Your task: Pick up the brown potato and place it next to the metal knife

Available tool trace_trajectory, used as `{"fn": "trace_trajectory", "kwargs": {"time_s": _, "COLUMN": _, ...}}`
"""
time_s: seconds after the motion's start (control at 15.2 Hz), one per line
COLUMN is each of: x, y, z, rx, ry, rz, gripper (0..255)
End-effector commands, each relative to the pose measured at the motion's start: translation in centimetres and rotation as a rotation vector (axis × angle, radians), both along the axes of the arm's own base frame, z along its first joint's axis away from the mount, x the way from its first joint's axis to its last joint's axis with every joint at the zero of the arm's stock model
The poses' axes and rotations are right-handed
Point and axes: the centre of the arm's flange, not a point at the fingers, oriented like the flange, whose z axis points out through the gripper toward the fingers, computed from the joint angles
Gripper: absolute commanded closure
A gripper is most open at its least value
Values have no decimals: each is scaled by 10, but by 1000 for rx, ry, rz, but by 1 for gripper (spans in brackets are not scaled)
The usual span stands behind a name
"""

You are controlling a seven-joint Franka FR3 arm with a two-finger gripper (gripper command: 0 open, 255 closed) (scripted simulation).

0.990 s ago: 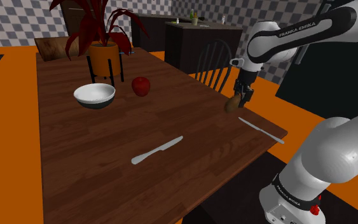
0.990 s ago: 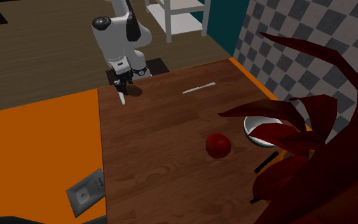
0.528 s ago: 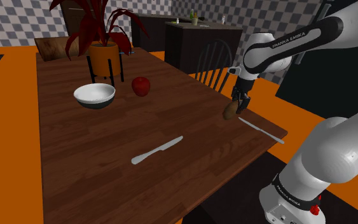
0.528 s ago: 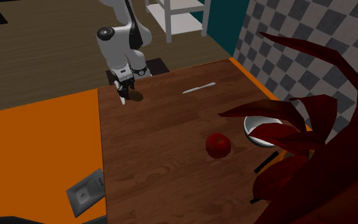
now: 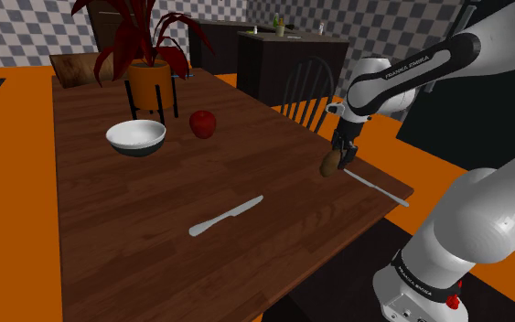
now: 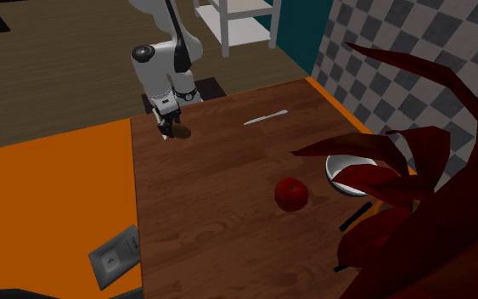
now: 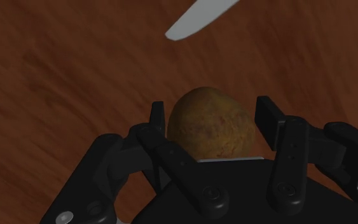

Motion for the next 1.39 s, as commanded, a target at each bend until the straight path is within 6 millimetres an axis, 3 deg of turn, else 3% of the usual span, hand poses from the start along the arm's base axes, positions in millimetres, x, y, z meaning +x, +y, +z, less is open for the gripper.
{"fn": "trace_trajectory", "kwargs": {"time_s": 0.0, "x": -1, "y": 2, "z": -3, "rx": 2, "ry": 8, "rz": 3, "gripper": 255}}
{"fn": "trace_trajectory", "kwargs": {"time_s": 0.2, "x": -1, "y": 2, "z": -3, "rx": 2, "ry": 8, "rz": 3, "gripper": 255}}
{"fn": "trace_trajectory", "kwargs": {"time_s": 0.26, "x": -1, "y": 3, "z": -2, "rx": 2, "ry": 8, "rz": 3, "gripper": 0}}
{"fn": "trace_trajectory", "kwargs": {"time_s": 0.59, "x": -1, "y": 2, "z": -3, "rx": 2, "ry": 8, "rz": 3, "gripper": 0}}
{"fn": "trace_trajectory", "kwargs": {"time_s": 0.86, "x": 1, "y": 0, "z": 47, "rx": 2, "ry": 8, "rz": 3, "gripper": 0}}
{"fn": "trace_trajectory", "kwargs": {"time_s": 1.32, "x": 1, "y": 0, "z": 47, "rx": 2, "ry": 8, "rz": 3, "gripper": 0}}
